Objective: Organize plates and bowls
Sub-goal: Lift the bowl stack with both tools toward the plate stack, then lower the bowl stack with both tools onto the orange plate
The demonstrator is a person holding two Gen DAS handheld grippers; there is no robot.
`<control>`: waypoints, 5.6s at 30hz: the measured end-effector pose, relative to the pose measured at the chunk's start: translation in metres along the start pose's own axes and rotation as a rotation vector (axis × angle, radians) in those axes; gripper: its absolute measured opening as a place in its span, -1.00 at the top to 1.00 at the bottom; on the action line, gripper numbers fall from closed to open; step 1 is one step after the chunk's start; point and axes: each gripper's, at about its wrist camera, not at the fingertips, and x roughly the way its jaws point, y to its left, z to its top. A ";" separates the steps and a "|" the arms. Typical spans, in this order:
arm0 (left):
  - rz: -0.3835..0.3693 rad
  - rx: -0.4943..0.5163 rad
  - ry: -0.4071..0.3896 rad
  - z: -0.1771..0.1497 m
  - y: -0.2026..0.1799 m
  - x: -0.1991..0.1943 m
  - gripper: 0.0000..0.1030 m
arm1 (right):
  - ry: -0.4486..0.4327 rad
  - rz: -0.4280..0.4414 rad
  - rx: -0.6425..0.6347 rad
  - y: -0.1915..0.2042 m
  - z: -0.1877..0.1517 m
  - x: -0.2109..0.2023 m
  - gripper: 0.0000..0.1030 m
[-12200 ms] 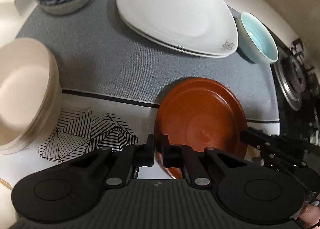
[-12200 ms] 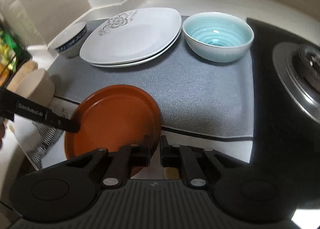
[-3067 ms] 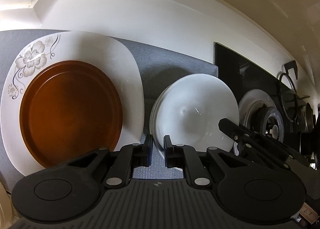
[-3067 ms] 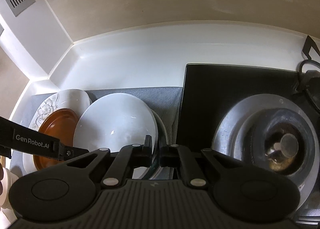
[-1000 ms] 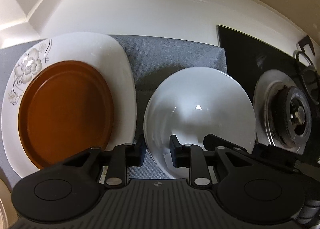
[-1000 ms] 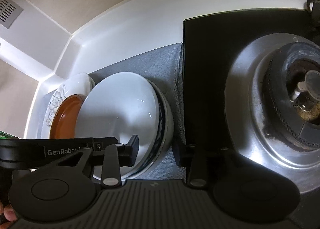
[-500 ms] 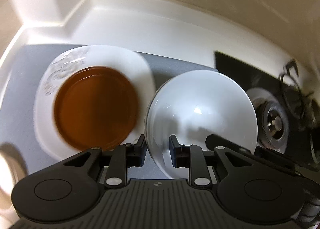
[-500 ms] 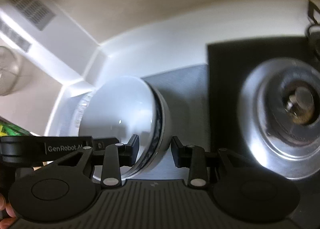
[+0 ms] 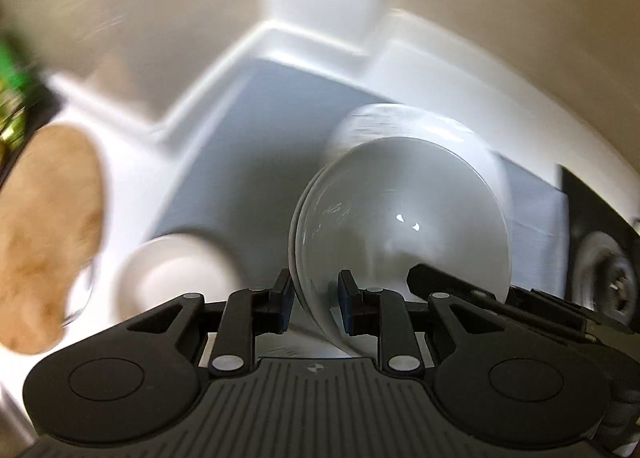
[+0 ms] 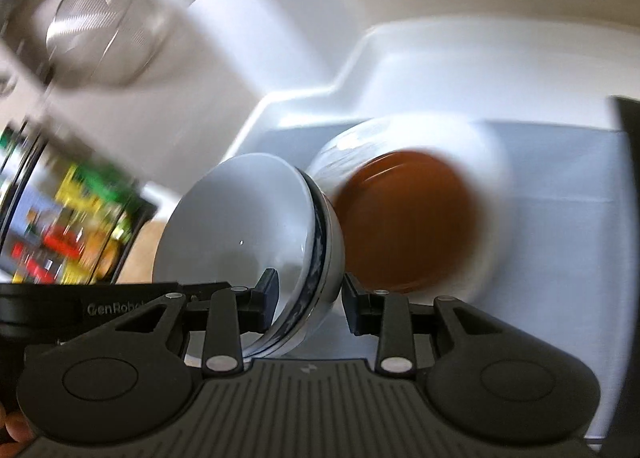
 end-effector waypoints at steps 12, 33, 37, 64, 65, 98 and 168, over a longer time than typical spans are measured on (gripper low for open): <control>0.056 -0.195 -0.040 -0.006 0.110 -0.051 0.51 | 0.081 0.123 -0.145 0.103 0.000 0.032 0.26; -0.001 -0.267 0.136 -0.034 0.153 0.023 0.51 | 0.226 0.023 -0.206 0.109 -0.036 0.104 0.26; 0.000 -0.265 0.140 -0.036 0.156 0.029 0.50 | 0.229 0.003 -0.261 0.113 -0.040 0.110 0.27; -0.042 -0.229 0.046 -0.028 0.173 0.004 0.57 | 0.197 0.047 -0.272 0.105 -0.007 0.083 -0.09; -0.041 -0.230 0.045 -0.028 0.174 0.003 0.57 | 0.195 0.046 -0.270 0.103 -0.007 0.083 0.13; -0.071 -0.178 0.030 -0.036 0.174 0.013 0.63 | 0.202 0.042 -0.258 0.089 -0.014 0.090 0.08; -0.394 0.184 0.287 -0.001 0.135 0.057 0.07 | -0.056 0.144 0.409 0.013 -0.089 0.035 0.02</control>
